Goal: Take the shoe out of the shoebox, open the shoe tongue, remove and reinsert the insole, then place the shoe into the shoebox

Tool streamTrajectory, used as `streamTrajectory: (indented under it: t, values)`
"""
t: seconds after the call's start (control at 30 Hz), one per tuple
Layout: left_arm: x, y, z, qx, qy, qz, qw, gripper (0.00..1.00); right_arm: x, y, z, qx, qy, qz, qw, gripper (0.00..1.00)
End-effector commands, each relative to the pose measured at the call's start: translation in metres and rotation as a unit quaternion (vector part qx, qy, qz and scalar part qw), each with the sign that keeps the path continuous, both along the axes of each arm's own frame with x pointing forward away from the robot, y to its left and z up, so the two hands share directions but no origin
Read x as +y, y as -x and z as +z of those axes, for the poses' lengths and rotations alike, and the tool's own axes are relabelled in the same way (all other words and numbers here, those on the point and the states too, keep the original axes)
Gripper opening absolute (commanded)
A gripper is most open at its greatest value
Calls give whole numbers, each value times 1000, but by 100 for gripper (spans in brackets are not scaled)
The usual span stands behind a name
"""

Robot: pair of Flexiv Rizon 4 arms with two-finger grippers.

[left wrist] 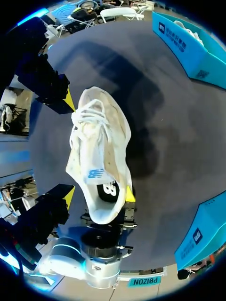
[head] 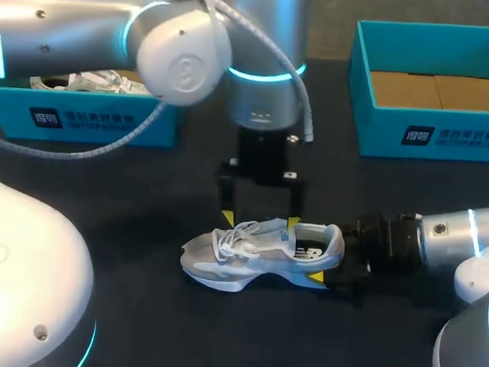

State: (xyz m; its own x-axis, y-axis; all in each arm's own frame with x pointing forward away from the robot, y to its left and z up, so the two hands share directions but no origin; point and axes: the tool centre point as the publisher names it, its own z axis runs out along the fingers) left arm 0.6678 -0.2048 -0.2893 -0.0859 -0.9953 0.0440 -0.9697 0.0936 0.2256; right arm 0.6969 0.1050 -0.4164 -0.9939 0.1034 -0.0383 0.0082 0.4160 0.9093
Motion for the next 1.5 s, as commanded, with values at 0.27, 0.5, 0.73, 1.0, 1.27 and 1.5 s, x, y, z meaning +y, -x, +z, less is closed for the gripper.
streamTrajectory:
  t: [0.27,0.5,0.73,1.0,1.27,1.5]
  values:
    - [-26,-1,-22,-22,-66,15,997,100,0,2,0,0,1,-1,1000,0]
    - [-35,-6,-37,-21,-94,25,995,100,0,2,0,0,1,-1,1000,0]
    - [-36,-9,-45,-27,-138,39,989,100,0,2,0,0,1,-1,1000,0]
    - [-33,-9,-55,-23,-174,39,984,100,0,2,0,0,1,-1,1000,0]
    - [-19,-11,-61,9,-195,37,980,100,0,2,0,0,1,-1,1000,0]
    - [-3,-6,-55,15,-196,36,980,100,0,2,0,0,1,-1,1000,0]
